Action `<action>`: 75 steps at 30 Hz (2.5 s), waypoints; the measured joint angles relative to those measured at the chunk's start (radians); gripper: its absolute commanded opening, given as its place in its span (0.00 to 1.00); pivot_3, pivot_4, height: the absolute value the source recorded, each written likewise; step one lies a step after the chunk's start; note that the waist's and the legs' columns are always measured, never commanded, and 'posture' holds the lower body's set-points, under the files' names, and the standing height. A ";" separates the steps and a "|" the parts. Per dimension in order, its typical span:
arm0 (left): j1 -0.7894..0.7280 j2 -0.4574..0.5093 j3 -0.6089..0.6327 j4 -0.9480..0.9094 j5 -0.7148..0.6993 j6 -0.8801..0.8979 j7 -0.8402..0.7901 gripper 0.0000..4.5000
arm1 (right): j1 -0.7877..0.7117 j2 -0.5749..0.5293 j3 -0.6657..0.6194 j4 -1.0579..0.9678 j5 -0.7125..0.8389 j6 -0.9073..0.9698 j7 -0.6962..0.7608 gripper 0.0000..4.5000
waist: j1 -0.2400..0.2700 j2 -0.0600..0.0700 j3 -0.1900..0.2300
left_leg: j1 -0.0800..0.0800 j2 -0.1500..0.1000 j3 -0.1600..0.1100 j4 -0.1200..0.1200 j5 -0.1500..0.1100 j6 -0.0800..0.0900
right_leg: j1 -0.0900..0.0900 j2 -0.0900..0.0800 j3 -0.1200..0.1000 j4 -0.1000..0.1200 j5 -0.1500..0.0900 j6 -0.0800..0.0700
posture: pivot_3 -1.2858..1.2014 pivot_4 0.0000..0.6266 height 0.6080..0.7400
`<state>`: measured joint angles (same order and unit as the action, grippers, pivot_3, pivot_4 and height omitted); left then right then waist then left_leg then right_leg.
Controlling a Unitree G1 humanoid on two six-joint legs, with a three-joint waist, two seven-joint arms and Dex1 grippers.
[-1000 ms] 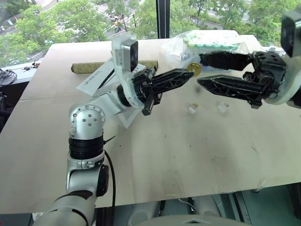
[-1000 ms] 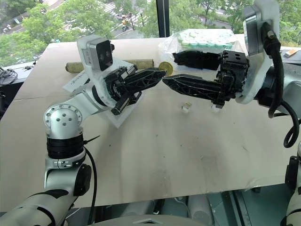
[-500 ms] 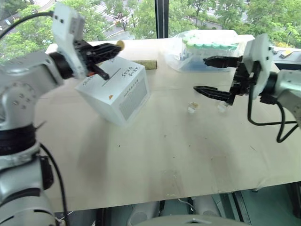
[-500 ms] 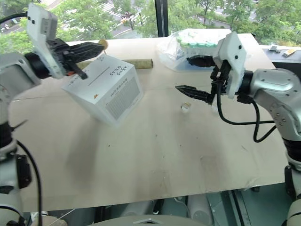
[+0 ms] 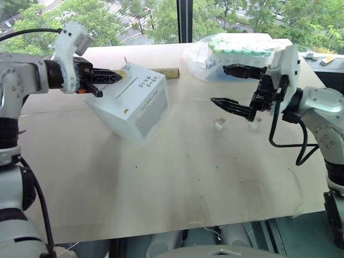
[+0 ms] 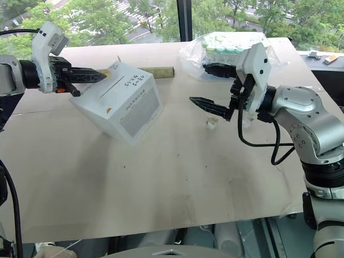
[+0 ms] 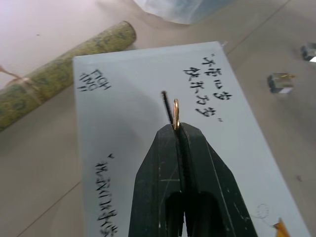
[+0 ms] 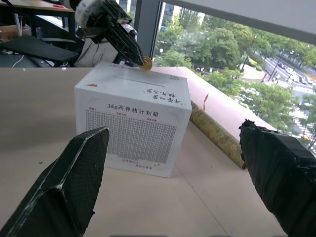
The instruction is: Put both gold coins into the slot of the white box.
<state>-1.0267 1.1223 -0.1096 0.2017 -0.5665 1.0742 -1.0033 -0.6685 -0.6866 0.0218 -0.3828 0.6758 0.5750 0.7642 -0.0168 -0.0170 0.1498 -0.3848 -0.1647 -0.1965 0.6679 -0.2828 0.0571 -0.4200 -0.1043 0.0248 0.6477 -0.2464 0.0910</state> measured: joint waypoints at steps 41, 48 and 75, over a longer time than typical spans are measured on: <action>0.538 -0.262 0.426 -0.664 -0.334 -0.061 -0.115 0.78 | 0.226 0.020 0.021 -0.077 -0.115 0.314 -0.273 0.81 | 0.002 -0.001 -0.002 | 0.005 0.002 0.007 0.002 0.000 -0.001 | -0.001 -0.004 0.001 0.008 0.003 -0.004 | 0.52 0.24 1.00; 0.780 -0.408 0.411 -0.821 -0.217 -0.225 0.124 0.78 | 0.148 0.124 0.143 0.080 -0.267 0.296 -0.338 0.81 | 0.006 -0.001 -0.002 | 0.006 0.004 0.010 0.002 0.000 -0.002 | -0.001 -0.002 0.004 0.008 0.004 -0.007 | 0.52 0.24 1.00; 1.031 -0.421 0.382 -0.914 -0.201 -0.379 0.243 0.78 | 0.093 0.251 0.190 0.313 -0.478 0.203 -0.289 0.27 | 0.007 -0.001 -0.002 | 0.006 0.005 0.010 0.000 0.000 -0.002 | -0.002 -0.001 0.003 0.006 0.004 -0.007 | 0.52 0.24 1.00</action>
<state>0.0046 0.7011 0.2727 -0.7123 -0.7673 0.6954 -0.7600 -0.5757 -0.4357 0.2117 -0.0694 0.1981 0.7783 0.4750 -0.0102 -0.0178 0.1480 -0.3792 -0.1601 -0.1863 0.6679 -0.2826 0.0547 -0.4217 -0.1050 0.0279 0.6541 -0.2422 0.0842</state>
